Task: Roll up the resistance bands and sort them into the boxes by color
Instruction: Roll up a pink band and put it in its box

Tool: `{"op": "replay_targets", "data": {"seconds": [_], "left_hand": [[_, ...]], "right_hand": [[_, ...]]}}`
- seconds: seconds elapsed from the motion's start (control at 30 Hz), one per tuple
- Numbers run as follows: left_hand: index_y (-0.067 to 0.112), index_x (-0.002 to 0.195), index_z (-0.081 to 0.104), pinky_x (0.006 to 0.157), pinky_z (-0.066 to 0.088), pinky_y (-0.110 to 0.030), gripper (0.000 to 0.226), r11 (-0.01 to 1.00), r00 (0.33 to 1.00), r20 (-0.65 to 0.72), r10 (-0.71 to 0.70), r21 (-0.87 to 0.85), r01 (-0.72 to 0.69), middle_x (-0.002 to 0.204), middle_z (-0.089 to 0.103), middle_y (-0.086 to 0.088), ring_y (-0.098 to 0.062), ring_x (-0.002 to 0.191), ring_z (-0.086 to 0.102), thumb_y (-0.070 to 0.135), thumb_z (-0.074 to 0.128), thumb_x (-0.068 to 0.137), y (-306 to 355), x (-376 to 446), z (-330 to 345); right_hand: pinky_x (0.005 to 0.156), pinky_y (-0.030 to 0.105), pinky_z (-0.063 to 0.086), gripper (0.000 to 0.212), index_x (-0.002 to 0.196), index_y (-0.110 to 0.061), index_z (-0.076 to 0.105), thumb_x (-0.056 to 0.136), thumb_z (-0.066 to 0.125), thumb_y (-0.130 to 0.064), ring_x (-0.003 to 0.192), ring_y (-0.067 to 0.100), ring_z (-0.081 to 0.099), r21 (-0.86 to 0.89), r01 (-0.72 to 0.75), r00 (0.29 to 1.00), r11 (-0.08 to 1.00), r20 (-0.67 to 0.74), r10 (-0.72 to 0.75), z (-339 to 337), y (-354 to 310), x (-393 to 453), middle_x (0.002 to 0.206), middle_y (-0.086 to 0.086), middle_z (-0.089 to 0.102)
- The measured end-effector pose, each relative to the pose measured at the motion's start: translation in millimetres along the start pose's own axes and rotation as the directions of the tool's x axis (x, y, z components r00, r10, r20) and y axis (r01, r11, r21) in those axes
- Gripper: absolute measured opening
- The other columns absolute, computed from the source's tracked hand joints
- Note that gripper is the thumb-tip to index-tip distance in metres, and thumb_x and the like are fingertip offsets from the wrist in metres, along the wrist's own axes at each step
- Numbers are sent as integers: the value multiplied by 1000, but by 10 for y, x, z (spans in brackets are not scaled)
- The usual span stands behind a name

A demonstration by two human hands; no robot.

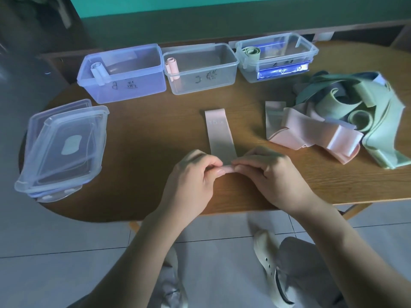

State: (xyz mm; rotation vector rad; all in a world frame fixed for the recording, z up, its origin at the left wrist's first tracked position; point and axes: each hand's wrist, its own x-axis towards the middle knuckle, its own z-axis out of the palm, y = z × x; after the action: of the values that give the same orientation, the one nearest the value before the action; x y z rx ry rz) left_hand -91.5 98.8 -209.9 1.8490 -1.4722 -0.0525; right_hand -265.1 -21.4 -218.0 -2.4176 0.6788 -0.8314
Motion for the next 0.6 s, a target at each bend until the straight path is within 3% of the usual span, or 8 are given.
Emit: {"op": "replay_targets", "data": {"seconds": [0.1,0.2,0.3,0.43,0.6], "left_hand": [[20,92,76,69,51,-30,21,1000,1000,13,-4,-1,4,91,66,8,-8,80,59,38,64,92,53,-49,-21],[18,90,78,67,50,-23,8,1000,1000,-23,-8,22,9,90,67,6,-8,78,59,25,74,90,32,-7,-16],[17,86,80,67,48,-20,2,999,999,-40,-14,34,15,87,68,4,-8,78,58,16,78,87,18,40,-13],[22,87,77,67,47,-15,4,995,996,-18,-92,-40,91,88,65,8,-6,83,58,23,79,85,41,64,-42],[21,85,73,69,48,-16,12,997,998,-18,-61,-44,60,86,64,10,-5,85,59,10,74,88,40,108,-7]], "right_hand": [[79,32,53,20,104,-28,80,95,64,-36,85,8,64,5,4,1000,1000,15,-4,-37,-48,-65,97,-9,65],[81,24,51,14,102,-24,80,93,72,-30,86,10,64,6,-5,999,1000,-44,5,-40,-85,-47,98,-5,63],[82,31,53,7,99,-25,77,93,73,-24,91,8,65,26,-15,999,1000,-40,16,-22,-129,3,102,-11,63],[83,41,52,7,100,-27,71,99,63,-27,96,12,63,37,28,998,999,52,-30,-24,-106,42,103,-15,62],[86,34,52,16,104,-28,76,89,76,-32,95,11,61,28,8,998,1000,65,-10,-49,-7,86,103,-10,60]]}}
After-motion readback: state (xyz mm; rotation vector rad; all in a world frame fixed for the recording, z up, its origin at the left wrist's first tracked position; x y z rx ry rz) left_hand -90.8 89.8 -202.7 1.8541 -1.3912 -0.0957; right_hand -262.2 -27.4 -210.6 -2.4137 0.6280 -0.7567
